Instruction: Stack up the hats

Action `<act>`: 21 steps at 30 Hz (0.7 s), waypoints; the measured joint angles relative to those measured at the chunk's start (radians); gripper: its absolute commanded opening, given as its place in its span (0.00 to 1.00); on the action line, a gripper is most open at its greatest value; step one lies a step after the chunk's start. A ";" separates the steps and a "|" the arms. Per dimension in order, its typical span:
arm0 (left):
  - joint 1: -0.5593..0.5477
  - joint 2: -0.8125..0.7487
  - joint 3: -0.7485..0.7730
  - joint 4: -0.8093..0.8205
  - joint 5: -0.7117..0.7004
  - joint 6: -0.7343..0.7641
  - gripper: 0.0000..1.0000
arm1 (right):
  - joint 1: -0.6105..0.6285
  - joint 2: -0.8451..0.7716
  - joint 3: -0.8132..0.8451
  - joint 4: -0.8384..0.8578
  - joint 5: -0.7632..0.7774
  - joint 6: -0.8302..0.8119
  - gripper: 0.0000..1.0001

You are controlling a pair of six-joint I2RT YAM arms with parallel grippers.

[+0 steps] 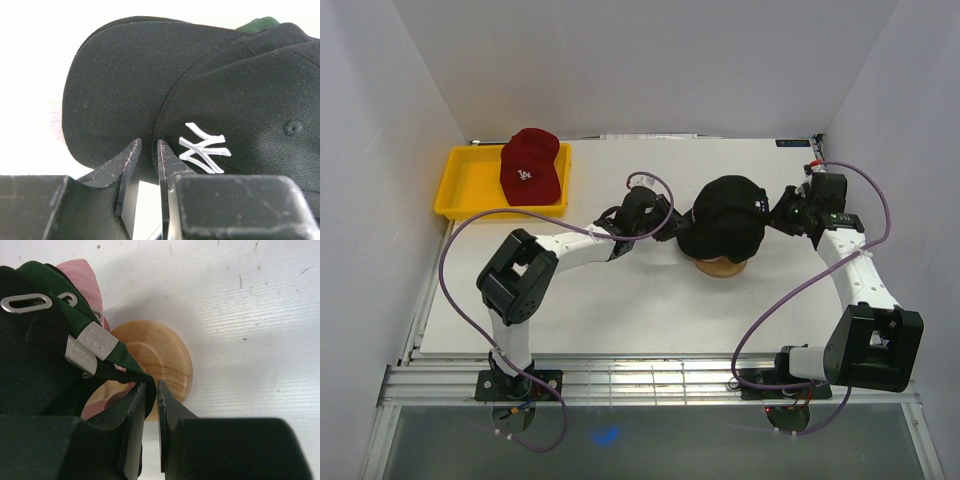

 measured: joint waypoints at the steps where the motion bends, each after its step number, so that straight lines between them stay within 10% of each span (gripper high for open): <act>1: 0.000 0.002 0.001 0.000 0.000 -0.002 0.29 | 0.000 0.002 -0.006 0.008 0.000 0.002 0.20; 21: -0.002 0.004 0.005 -0.015 -0.002 -0.011 0.29 | 0.000 0.011 -0.055 0.086 -0.004 0.027 0.22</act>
